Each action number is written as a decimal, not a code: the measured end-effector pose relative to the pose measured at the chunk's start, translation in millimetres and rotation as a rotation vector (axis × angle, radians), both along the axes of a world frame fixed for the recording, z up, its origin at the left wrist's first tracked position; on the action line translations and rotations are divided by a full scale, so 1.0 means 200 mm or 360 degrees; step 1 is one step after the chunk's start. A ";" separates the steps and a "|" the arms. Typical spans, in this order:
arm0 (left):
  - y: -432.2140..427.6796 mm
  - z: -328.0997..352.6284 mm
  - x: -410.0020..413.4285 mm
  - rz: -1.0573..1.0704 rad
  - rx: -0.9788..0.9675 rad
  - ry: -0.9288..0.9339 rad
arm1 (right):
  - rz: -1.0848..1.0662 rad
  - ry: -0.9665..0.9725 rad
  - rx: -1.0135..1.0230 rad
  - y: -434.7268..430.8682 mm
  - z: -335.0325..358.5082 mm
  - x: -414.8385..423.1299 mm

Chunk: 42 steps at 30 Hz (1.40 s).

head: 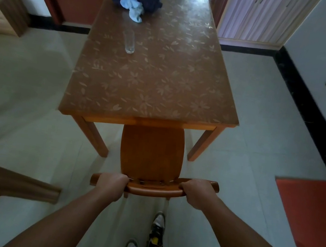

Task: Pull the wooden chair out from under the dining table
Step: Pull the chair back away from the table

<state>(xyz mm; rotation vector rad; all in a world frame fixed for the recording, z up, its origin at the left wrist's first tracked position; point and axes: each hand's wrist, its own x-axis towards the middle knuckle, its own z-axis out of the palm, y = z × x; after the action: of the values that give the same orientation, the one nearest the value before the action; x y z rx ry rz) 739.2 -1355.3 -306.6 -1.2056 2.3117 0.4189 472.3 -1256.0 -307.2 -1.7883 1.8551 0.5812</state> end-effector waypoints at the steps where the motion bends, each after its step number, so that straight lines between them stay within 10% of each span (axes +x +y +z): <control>1: 0.01 0.00 0.01 -0.0006 0.0002 -0.0001 | -0.0009 -0.0003 -0.0010 0.02 0.00 0.01; 42: -0.60 0.43 -0.19 -0.0020 -0.0588 0.0378 | 0.0132 -0.0121 -0.0872 -0.50 0.50 -0.38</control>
<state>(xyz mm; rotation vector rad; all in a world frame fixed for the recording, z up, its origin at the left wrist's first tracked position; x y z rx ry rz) 700.3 -1475.4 -220.2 -1.3713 2.6846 0.1367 396.3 -1356.3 -206.9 -2.1968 2.0240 0.0192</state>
